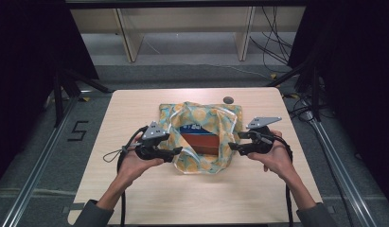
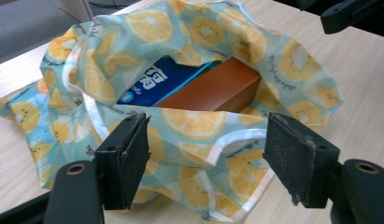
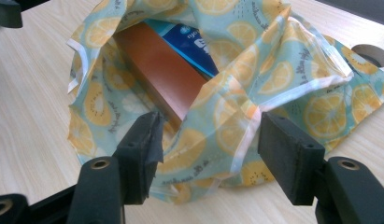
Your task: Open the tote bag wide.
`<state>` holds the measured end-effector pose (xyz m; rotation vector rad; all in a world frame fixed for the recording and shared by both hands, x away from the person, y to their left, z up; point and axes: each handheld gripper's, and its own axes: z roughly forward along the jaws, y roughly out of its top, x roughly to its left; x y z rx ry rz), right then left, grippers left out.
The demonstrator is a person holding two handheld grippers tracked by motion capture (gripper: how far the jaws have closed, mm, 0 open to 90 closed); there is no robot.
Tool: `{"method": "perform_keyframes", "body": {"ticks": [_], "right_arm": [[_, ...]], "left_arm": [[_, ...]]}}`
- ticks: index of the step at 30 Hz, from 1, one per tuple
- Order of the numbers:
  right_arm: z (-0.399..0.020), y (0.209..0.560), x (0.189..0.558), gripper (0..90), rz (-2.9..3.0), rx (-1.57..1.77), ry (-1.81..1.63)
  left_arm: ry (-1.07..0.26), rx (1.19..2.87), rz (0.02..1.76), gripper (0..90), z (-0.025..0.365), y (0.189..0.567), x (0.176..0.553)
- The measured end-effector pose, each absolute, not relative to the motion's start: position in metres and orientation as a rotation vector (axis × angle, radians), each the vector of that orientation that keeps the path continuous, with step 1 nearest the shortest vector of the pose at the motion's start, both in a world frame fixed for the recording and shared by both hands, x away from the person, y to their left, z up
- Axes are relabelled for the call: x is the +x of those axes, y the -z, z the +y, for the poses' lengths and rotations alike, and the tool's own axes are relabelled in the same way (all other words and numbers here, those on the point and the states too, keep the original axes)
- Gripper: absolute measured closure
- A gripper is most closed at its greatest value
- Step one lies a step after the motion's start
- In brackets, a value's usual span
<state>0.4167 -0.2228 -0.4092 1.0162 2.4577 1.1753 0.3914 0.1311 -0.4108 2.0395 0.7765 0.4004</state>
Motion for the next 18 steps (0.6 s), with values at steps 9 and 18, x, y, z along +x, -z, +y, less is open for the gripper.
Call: {"method": "perform_keyframes", "body": {"ticks": [9, 18], "right_arm": [[-0.229, 0.412, 0.397, 35.4, 2.429, 1.025, -1.174], [-0.241, 0.426, 0.372, 33.4, 2.391, 1.047, -1.186]], "left_arm": [[-0.402, 2.016, 0.753, 27.0, 0.135, 0.418, 0.371], [-0.396, 2.009, 0.763, 23.4, 0.141, 0.429, 0.356]]}}
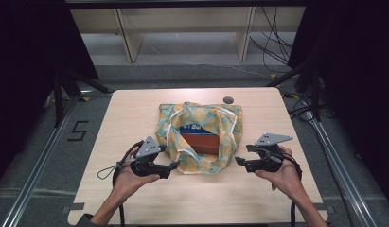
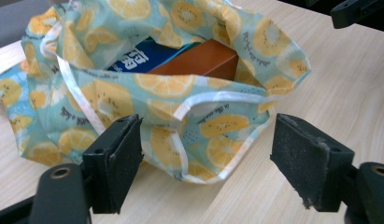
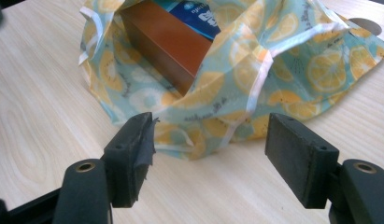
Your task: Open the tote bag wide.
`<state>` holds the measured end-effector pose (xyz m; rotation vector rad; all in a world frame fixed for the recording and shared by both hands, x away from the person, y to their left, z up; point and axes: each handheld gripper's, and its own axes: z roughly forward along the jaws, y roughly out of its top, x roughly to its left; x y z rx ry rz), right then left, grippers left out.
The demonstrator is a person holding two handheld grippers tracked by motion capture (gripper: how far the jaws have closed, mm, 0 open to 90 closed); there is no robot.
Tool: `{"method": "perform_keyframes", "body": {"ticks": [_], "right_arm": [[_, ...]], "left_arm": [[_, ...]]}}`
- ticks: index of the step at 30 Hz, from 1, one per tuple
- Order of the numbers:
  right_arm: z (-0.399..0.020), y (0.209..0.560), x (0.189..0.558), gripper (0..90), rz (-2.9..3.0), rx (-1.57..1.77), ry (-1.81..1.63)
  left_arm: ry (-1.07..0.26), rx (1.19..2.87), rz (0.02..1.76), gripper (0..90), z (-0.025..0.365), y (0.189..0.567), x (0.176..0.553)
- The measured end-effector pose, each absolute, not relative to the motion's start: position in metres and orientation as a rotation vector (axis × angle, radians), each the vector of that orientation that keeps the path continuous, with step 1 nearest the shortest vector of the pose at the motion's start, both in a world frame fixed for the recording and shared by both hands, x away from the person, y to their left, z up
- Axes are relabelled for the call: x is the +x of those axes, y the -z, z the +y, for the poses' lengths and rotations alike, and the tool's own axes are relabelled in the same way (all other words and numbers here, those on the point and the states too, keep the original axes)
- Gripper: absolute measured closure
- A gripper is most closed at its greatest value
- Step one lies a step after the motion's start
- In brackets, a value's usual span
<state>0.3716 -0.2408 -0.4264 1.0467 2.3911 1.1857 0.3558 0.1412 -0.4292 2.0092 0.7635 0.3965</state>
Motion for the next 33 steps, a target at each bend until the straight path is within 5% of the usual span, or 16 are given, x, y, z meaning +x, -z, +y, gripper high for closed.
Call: {"method": "perform_keyframes", "body": {"ticks": [23, 33], "right_arm": [[-0.250, 0.460, 0.341, 28.8, 2.381, 1.080, -1.165], [-0.250, 0.471, 0.325, 18.3, 2.397, 1.048, -1.144]], "left_arm": [[-0.366, 1.986, 0.847, 19.4, 0.163, 0.460, 0.334], [-0.374, 1.988, 0.845, 15.8, 0.164, 0.474, 0.322]]}}
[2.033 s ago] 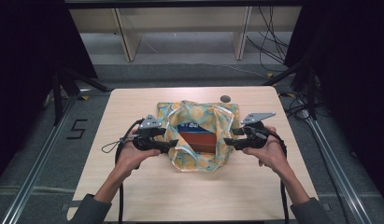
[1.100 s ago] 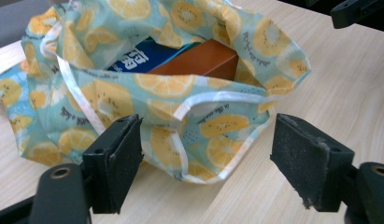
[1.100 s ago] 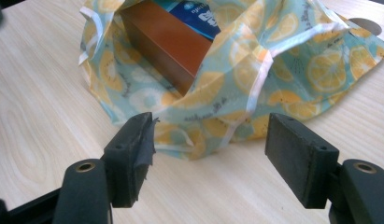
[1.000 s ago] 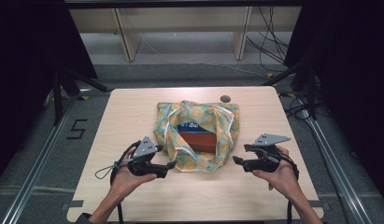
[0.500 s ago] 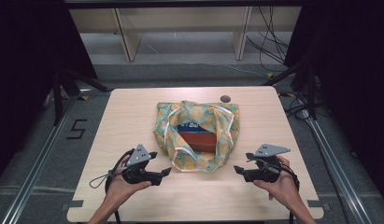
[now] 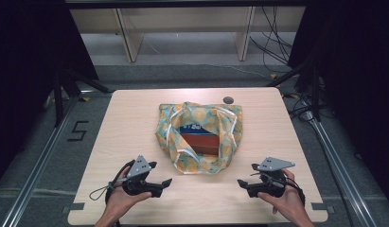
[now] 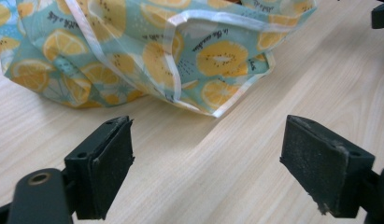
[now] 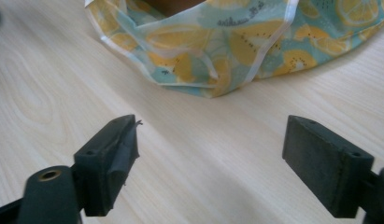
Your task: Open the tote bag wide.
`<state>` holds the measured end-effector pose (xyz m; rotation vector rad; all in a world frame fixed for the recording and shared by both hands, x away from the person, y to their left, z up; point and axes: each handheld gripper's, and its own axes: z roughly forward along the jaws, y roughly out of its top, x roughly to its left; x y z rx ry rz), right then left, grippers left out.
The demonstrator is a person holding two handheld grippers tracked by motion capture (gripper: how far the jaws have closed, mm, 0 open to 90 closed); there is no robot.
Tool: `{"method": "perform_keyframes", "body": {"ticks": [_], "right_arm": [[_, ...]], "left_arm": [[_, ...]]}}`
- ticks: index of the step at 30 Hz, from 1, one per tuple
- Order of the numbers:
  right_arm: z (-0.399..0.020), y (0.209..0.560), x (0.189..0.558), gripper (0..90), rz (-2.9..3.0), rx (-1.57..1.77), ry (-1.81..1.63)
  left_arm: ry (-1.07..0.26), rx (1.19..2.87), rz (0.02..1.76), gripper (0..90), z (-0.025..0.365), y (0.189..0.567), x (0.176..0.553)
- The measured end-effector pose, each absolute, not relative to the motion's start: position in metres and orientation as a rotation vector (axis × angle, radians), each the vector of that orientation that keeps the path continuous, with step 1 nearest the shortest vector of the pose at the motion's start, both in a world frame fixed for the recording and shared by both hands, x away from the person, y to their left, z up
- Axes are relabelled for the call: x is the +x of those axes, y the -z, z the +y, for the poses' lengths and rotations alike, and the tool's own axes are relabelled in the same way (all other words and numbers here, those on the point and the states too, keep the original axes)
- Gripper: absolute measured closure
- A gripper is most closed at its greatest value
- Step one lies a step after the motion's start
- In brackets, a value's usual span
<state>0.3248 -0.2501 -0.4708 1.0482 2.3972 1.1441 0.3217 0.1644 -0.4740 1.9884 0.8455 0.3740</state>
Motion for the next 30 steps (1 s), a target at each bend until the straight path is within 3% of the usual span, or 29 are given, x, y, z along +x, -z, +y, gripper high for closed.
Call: {"method": "perform_keyframes", "body": {"ticks": [30], "right_arm": [[-0.253, 0.494, 0.303, 19.1, 2.435, 1.095, -1.091]], "left_arm": [[-0.360, 2.056, 0.867, 15.7, 0.158, 0.497, 0.310]]}}
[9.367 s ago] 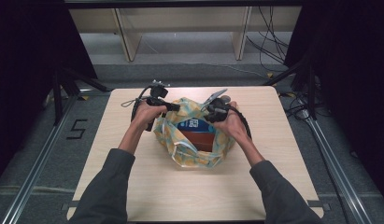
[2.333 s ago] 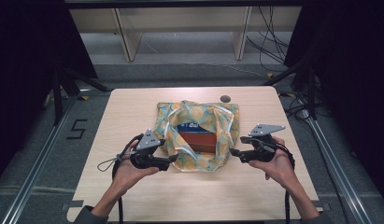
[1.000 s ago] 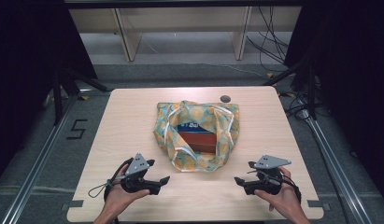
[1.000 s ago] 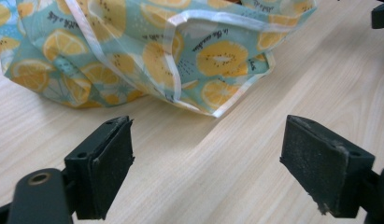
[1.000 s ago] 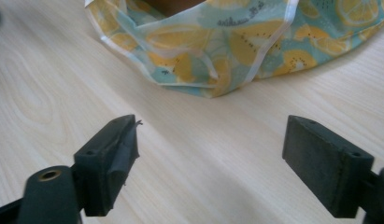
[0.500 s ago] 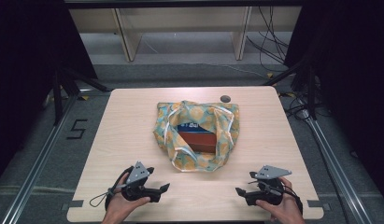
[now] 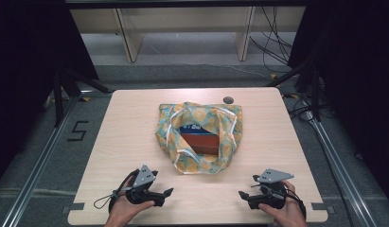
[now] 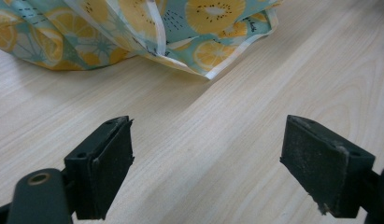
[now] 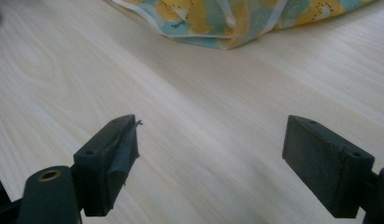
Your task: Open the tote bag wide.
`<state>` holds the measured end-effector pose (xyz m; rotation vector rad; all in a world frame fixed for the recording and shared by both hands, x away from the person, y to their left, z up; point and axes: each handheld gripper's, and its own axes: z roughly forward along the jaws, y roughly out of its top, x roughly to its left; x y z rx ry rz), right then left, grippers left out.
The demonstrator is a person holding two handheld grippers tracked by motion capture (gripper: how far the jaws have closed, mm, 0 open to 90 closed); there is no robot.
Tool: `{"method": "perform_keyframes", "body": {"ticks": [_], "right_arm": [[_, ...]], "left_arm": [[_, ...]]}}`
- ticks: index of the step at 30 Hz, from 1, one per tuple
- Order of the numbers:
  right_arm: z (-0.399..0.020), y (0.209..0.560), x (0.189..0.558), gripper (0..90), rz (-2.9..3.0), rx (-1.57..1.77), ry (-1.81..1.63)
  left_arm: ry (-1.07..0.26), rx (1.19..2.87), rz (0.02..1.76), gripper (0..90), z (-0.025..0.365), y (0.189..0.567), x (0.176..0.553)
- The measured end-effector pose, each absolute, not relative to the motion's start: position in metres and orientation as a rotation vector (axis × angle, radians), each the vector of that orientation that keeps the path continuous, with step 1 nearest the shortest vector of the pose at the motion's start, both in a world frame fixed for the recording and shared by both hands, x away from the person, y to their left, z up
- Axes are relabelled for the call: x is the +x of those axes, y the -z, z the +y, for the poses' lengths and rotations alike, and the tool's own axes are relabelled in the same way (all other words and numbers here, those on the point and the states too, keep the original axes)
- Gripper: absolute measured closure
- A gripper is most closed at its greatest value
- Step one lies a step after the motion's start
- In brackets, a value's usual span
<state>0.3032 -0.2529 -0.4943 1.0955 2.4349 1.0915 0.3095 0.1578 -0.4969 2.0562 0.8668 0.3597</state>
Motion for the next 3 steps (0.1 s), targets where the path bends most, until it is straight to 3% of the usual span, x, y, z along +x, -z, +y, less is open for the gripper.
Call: {"method": "perform_keyframes", "body": {"ticks": [3], "right_arm": [[-0.2529, 0.4942, 0.3033, 19.1, 2.440, 1.104, -1.090]], "left_arm": [[-0.365, 2.051, 0.877, 15.7, 0.1575, 0.4973, 0.3097]]}}
